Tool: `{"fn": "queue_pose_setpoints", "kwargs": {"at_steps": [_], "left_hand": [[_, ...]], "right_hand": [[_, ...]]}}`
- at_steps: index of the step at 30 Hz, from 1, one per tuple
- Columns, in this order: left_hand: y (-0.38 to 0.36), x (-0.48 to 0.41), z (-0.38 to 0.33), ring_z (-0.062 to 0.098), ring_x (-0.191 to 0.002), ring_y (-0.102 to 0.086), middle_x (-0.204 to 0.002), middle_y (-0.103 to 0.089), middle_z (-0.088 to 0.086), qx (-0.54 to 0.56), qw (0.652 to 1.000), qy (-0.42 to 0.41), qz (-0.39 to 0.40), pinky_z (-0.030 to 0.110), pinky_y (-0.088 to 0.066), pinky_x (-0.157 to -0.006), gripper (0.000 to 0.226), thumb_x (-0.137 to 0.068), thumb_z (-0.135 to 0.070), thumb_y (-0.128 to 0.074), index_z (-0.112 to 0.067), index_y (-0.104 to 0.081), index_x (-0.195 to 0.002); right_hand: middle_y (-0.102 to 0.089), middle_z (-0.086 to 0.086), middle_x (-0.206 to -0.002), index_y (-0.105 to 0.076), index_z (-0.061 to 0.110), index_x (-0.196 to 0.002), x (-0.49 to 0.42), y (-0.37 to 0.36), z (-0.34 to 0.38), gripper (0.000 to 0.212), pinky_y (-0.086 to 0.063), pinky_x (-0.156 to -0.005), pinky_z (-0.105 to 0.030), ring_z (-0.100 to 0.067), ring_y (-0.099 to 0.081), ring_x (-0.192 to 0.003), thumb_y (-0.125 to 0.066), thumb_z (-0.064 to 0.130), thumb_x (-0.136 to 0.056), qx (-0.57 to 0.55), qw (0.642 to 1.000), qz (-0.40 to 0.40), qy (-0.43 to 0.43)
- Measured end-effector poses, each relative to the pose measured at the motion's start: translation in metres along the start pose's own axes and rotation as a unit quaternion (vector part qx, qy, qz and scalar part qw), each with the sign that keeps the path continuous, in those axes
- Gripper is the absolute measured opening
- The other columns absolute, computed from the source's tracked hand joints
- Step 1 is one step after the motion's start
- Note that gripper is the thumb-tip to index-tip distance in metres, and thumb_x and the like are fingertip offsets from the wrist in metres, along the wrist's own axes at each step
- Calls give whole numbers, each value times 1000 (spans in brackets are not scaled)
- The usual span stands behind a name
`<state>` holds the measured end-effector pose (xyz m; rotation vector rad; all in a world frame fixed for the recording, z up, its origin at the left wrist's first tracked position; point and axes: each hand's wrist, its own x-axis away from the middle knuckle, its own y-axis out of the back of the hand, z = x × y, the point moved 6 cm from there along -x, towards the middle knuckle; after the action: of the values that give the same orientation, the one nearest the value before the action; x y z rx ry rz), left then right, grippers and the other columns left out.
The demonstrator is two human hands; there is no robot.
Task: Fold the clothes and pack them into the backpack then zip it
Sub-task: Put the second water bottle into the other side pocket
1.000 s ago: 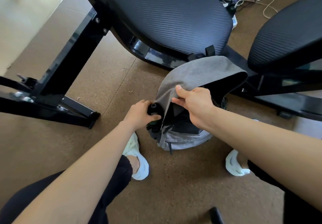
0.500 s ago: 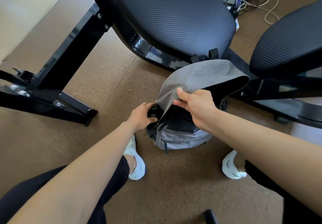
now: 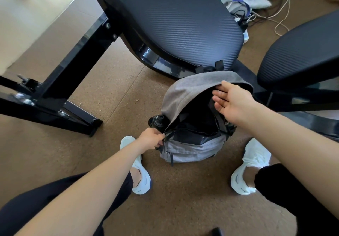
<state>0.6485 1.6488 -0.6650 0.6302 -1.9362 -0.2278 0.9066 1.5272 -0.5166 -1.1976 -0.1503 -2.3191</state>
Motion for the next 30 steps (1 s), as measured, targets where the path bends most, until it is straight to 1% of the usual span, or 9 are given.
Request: {"fn": "queue_pose_setpoints", "kwargs": {"at_steps": [6, 12, 15, 19, 21, 23, 25, 28, 30], "left_hand": [[-5, 1, 10, 17, -66, -54, -72, -55, 5, 86, 993, 72, -36, 26, -51, -61, 26, -101, -29, -64, -4, -67, -106], [-6, 1, 13, 15, -63, -59, -81, -66, 8, 214, 970, 105, -40, 22, -53, -53, 11, -99, -14, -67, -3, -70, -100], [3, 1, 9, 15, -62, -54, -83, -64, 12, 193, 976, 75, -65, 22, -52, -54, 8, -95, -9, -72, -2, -72, -93], [17, 9, 2, 18, -59, -55, -68, -62, 11, 77, 993, 58, -72, 29, -48, -62, 15, -93, -12, -74, 2, -74, -97], [21, 15, -7, 20, -61, -52, -77, -66, 14, 47, 995, 64, -61, 31, -46, -66, 17, -95, -9, -71, 6, -75, -101], [21, 25, -24, 17, -64, -49, -101, -69, 16, 41, 996, 65, -34, 29, -43, -65, 20, -100, -4, -62, 8, -72, -112], [25, 37, -46, 14, -63, -48, -116, -70, 16, 59, 997, 48, -27, 23, -42, -60, 17, -100, -1, -59, 6, -73, -107], [38, 58, -83, 8, -56, -50, -97, -74, 14, 120, 992, -18, -44, 17, -45, -51, 13, -95, -7, -70, 0, -74, -84], [48, 77, -108, 4, -49, -49, -81, -72, 7, 171, 983, -56, -43, 14, -45, -49, 15, -96, -10, -71, 0, -75, -85]], "right_hand": [[-68, 0, -97, -64, 14, -93, -1, 0, 0, 21, -49, -66, -23, -10, -64, -84, -50, 23, -106, 15, 1000, 2, 5], [-71, 0, -97, -66, 13, -93, -1, 4, 7, 17, -50, -64, -23, -9, -67, -82, -54, 21, -103, 22, 1000, 4, 14], [-71, 0, -94, -66, 13, -92, 1, 4, 11, 17, -51, -64, -22, -9, -66, -80, -55, 20, -103, 17, 1000, 7, 22], [-70, 1, -90, -66, 13, -91, 3, -1, 14, 18, -53, -65, -21, -9, -64, -75, -54, 19, -103, 14, 999, 6, 32], [-69, 1, -88, -66, 13, -90, 6, -5, 16, 18, -53, -67, -21, -9, -63, -73, -55, 19, -103, 10, 999, 13, 38], [-69, 1, -87, -66, 13, -89, 9, -8, 18, 18, -52, -67, -21, -8, -61, -71, -55, 18, -103, 8, 999, 20, 45], [-68, 1, -85, -66, 13, -88, 12, -9, 20, 18, -51, -66, -20, -7, -59, -66, -54, 16, -102, 2, 998, 23, 56], [-68, 1, -85, -65, 14, -87, 14, -11, 20, 18, -51, -64, -19, -7, -57, -62, -54, 17, -102, 5, 997, 20, 70], [-69, 0, -87, -65, 14, -88, 13, -12, 18, 18, -51, -63, -20, -7, -57, -62, -54, 18, -102, 25, 996, 17, 81]]}}
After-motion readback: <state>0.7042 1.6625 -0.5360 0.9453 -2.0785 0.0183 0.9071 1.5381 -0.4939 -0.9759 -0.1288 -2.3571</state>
